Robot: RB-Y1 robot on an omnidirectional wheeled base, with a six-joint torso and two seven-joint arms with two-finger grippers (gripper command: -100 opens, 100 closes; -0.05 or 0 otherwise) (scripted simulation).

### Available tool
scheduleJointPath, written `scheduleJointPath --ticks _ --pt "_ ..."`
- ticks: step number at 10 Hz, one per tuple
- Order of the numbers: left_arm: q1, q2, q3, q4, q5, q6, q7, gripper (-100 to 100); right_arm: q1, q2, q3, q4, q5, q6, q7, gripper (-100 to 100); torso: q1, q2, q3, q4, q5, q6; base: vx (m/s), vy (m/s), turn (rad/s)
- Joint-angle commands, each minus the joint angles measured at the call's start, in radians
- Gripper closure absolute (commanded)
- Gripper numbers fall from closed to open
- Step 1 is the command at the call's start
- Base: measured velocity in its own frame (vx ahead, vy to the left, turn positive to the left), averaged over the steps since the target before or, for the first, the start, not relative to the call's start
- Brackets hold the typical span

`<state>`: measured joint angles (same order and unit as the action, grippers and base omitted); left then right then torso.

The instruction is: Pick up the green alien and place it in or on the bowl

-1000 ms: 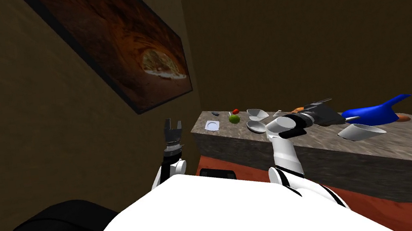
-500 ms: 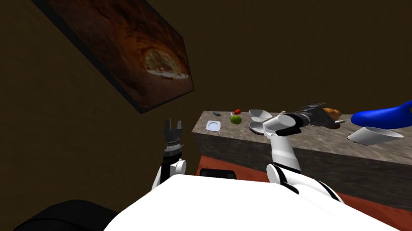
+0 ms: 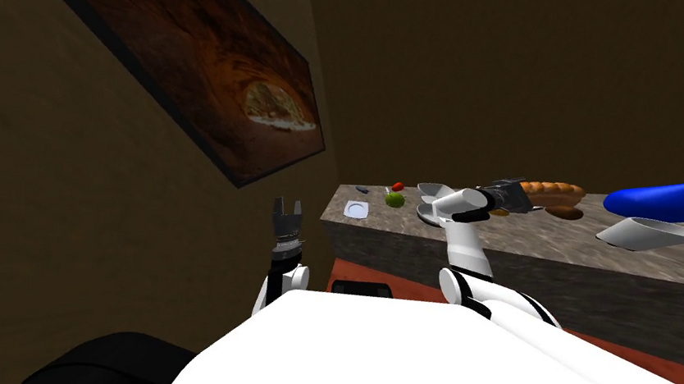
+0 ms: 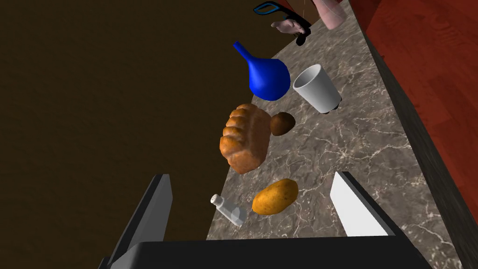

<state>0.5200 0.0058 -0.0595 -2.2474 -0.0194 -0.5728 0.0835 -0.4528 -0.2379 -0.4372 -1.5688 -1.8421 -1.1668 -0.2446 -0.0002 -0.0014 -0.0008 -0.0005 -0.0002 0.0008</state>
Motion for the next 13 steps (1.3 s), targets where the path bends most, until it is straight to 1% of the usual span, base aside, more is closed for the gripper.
scheduleJointPath --ticks 1,2,3,4,5,6,7,8,9,10,11,12,13 --pt "0.0 0.0 0.0 0.0 0.0 0.0 0.0 0 -0.001 -0.001 -0.002 -0.004 -0.03 -0.003 0.005 -100 0.0 0.0 0.0 0.0 0.0 0.0 -0.001 -0.01 0.008" --pt "0.0 0.0 0.0 0.0 0.0 0.0 0.0 0 -0.022 0.002 0.0 0.013 -0.069 -0.035 0.001 -100 -0.001 0.001 0.001 0.0 0.0 0.0 0.01 -0.008 0.061" --pt "0.0 0.0 0.0 0.0 0.0 0.0 0.0 0 -0.022 0.002 0.0 0.013 -0.096 -0.035 0.001 -100 -0.001 0.0 0.0 0.0 0.0 0.0 0.009 -0.009 0.062" --pt "0.0 0.0 0.0 0.0 0.0 0.0 0.0 0 -0.044 0.007 0.002 0.03 -0.127 -0.066 -0.002 -100 -0.001 0.0 0.0 0.0 0.0 0.0 0.017 0.001 0.093" --pt "0.0 0.0 0.0 0.0 0.0 0.0 0.0 0 -0.044 0.007 0.002 0.03 -0.158 -0.066 -0.002 -100 0.0 0.0 0.0 0.0 0.0 0.0 0.005 -0.002 0.033" --pt "0.0 0.0 0.0 0.0 0.0 0.0 0.0 0 -0.065 0.012 0.006 0.049 -0.188 -0.097 -0.005 -100 0.0 0.001 0.0 0.0 0.0 0.0 0.013 -0.001 0.074" --pt "0.0 0.0 0.0 0.0 0.0 0.0 0.0 0 -0.065 0.012 0.006 0.049 -0.218 -0.097 -0.005 -100 0.0 0.0 0.0 0.0 0.0 0.0 0.012 -0.004 0.07" --pt "0.0 0.0 0.0 0.0 0.0 0.0 0.0 0 -0.086 0.018 0.01 0.067 -0.25 -0.126 -0.008 -100 0.0 0.0 0.0 0.0 0.0 0.0 0.015 -0.008 0.096" --pt "0.0 0.0 0.0 0.0 0.0 0.0 0.0 0 -0.086 0.018 0.01 0.067 -0.277 -0.126 -0.008 -100 0.0 0.0 0.0 0.0 0.0 0.0 0.013 -0.01 0.052" --pt "0.0 0.0 0.0 0.0 0.0 0.0 0.0 0 -0.086 0.018 0.01 0.067 -0.284 -0.126 -0.008 -100 -0.001 0.0 0.0 0.0 0.0 0.0 0.005 -0.006 -0.014" --pt "0.0 0.0 0.0 0.0 0.0 0.0 0.0 0 -0.107 0.024 0.015 0.086 -0.324 -0.155 -0.011 -100 -0.001 0.001 0.0 0.0 0.0 0.001 0.021 0.002 0.052" --pt "0.0 0.0 0.0 0.0 0.0 0.0 0.0 0 -0.107 0.024 0.015 0.086 -0.343 -0.155 -0.011 -100 0.0 0.0 0.0 0.0 0.0 0.0 0.025 0.0 0.041" --pt "0.0 0.0 0.0 0.0 0.0 0.0 0.0 0 -0.128 0.032 0.02 0.106 -0.377 -0.183 -0.014 -100 0.0 0.0 0.0 0.0 0.0 0.0 0.034 0.001 0.051"
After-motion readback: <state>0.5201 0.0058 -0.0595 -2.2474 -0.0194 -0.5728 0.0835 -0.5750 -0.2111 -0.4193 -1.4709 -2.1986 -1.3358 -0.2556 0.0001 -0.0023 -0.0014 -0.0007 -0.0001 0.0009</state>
